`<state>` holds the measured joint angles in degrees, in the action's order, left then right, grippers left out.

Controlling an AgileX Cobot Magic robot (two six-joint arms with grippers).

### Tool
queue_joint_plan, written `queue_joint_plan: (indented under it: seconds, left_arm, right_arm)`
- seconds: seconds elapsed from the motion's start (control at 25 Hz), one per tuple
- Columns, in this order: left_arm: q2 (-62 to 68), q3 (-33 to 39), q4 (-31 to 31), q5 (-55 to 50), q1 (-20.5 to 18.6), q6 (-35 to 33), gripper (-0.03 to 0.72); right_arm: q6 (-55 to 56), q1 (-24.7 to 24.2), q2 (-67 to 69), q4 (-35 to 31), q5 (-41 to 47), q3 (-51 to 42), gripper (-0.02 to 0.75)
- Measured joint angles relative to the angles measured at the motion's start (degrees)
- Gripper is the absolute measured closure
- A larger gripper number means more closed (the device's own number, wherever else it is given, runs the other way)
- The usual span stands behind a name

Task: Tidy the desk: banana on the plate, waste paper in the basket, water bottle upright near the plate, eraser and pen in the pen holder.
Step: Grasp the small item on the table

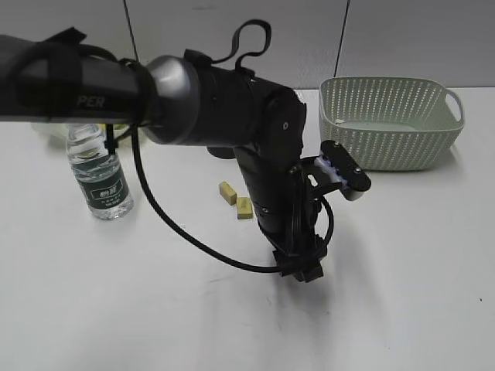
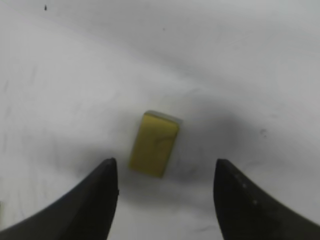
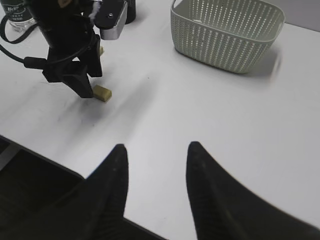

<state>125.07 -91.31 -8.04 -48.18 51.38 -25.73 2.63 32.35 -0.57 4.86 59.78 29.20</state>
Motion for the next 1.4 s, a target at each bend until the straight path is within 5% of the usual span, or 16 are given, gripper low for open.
queue_joint_plan:
  seconds: [0.76,0.84,0.96,1.4]
  left_arm:
    - [5.31,-2.57,0.33,3.35,0.04,-0.18,0.238]
    - [5.44,-2.83,1.14,3.31,0.11,-0.18,0.290]
    - [5.54,-3.67,2.45,2.12,0.17,-0.18,0.499]
    - [0.16,-12.01,7.44,-3.16,0.77,0.42,0.503]
  right_arm:
    - [0.00,0.00,0.00,0.00,-0.11,0.00,0.416]
    - [0.00,0.00,0.00,0.00,-0.11,0.00,0.416]
    - [0.00,0.00,0.00,0.00,-0.11,0.00,0.416]
    - [0.00,0.00,0.00,0.05,-0.11,0.00,0.419]
